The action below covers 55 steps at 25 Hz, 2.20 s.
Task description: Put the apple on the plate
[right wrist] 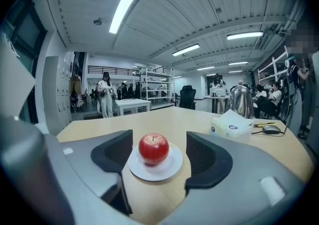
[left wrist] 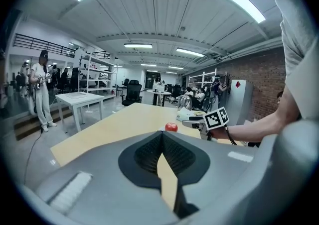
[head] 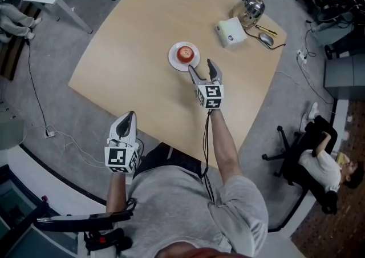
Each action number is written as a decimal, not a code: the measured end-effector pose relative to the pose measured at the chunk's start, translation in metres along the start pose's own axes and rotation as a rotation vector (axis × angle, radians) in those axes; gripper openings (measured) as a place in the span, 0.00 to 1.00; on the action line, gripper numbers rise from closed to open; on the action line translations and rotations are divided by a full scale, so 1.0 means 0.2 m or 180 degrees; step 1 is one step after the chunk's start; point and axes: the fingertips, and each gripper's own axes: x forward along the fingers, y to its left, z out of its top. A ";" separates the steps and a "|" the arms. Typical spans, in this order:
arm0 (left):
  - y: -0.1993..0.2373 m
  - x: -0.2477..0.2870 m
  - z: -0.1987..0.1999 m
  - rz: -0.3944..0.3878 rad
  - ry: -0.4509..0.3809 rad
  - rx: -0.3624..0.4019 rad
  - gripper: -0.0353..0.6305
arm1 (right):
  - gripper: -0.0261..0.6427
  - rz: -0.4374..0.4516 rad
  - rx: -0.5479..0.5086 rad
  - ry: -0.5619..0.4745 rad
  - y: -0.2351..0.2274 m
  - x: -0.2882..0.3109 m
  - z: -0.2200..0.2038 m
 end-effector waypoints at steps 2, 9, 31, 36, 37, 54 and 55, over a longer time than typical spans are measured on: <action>-0.02 0.00 0.01 -0.0034 -0.0022 0.0016 0.08 | 0.54 -0.0020 -0.0012 -0.0045 0.00 -0.05 0.03; -0.08 -0.02 0.05 -0.0172 -0.0084 0.0079 0.08 | 0.44 -0.0098 -0.0049 -0.0164 -0.01 -0.23 0.12; -0.34 -0.03 0.12 -0.0605 -0.0236 0.0269 0.08 | 0.19 -0.0413 0.0016 -0.0626 0.05 -0.93 0.31; -0.37 -0.01 0.15 -0.0687 -0.0281 0.0320 0.08 | 0.15 -0.0551 0.0084 -0.0721 0.06 -1.06 0.33; -0.37 -0.01 0.15 -0.0703 -0.0291 0.0328 0.08 | 0.15 -0.0572 0.0113 -0.0734 0.06 -1.08 0.33; -0.42 -0.04 0.18 -0.0837 -0.0363 0.0417 0.08 | 0.06 -0.0870 0.0175 -0.0785 0.12 -1.41 0.28; -0.42 -0.04 0.18 -0.0838 -0.0368 0.0420 0.08 | 0.06 -0.0891 0.0179 -0.0783 0.12 -1.44 0.27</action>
